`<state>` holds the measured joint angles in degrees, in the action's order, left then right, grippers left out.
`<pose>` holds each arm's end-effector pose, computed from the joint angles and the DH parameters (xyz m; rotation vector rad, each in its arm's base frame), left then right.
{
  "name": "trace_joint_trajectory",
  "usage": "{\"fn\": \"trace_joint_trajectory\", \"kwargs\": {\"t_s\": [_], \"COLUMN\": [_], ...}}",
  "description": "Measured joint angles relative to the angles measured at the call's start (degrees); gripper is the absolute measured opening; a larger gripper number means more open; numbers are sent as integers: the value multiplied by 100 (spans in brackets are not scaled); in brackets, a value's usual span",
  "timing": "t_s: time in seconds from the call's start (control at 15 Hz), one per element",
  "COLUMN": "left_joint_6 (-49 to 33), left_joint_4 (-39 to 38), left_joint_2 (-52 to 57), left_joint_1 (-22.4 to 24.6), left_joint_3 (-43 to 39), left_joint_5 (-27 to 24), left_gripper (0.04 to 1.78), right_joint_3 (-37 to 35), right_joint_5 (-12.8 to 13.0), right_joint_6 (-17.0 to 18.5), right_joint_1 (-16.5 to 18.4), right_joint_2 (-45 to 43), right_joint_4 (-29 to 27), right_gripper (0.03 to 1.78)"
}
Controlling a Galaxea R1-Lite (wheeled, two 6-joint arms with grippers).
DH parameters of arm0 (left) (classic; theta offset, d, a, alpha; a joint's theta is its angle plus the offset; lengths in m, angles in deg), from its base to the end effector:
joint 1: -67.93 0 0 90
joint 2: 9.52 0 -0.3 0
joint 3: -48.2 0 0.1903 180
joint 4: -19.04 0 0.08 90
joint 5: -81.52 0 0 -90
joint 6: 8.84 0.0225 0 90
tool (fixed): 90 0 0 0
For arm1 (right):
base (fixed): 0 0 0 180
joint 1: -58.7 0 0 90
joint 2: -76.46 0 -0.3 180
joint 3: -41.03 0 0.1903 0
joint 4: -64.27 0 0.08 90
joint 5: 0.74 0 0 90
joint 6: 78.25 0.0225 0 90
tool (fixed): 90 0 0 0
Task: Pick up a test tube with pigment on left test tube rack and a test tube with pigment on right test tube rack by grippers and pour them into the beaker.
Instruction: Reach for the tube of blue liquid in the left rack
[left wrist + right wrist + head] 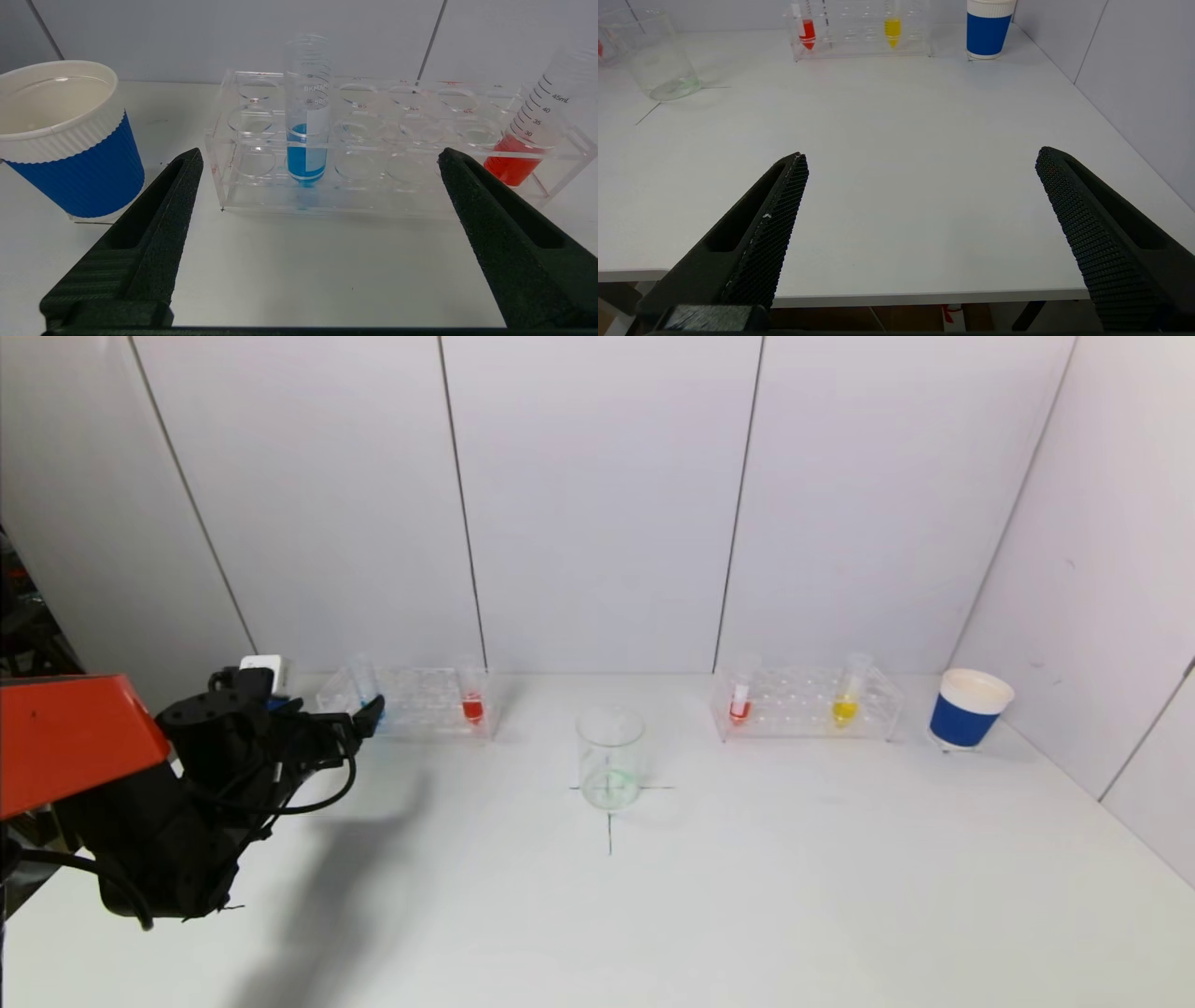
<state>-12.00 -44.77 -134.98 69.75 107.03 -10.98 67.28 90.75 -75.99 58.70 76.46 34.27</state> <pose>0.3517 0.0102 0.0646 -0.0570 0.0495 -0.0105 -0.0271 -0.0006 0.0775 0.0386 0.0649 -0.0273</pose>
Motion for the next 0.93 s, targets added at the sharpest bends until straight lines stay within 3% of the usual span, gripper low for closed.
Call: {"fn": "trace_joint_trajectory", "kwargs": {"t_s": [0.93], "left_joint_6": [20], "left_joint_4": [2], "left_joint_2": [-621], "left_joint_1": [18], "left_joint_3": [836], "left_joint_5": [-17], "left_gripper": [176], "right_joint_3": [0], "right_joint_5": [0], "right_joint_6": [2], "right_joint_1": [0], "right_joint_2": [0], "right_joint_4": [0], "right_gripper": [177]}}
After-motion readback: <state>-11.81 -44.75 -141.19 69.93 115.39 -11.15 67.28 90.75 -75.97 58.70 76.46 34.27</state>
